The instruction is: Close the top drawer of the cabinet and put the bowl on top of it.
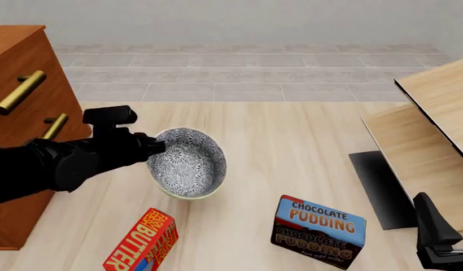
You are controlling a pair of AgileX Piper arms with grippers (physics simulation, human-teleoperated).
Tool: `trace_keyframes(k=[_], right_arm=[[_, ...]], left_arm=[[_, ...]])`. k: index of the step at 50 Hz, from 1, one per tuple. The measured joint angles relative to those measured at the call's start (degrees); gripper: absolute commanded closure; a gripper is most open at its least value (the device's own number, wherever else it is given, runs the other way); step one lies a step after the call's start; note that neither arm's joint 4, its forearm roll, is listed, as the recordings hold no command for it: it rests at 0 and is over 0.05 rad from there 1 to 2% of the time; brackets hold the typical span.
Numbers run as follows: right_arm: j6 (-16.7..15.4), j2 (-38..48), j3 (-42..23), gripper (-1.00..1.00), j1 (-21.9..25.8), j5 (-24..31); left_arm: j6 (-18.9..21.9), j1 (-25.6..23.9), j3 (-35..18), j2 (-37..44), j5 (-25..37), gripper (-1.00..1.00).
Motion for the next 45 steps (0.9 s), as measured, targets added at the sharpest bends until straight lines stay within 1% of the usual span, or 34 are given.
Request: trace_keyframes(k=[26,45], right_arm=[[0.0,0.0,0.0,-1.0,0.0,0.0],[0.0,0.0,0.0,-1.0,0.0,0.0]], left_arm=[[-1.6,0.4,-2.4,-13.6,12.0,1.0],[-3.7,0.7,-6.3,-22.6,22.3,1.0]])
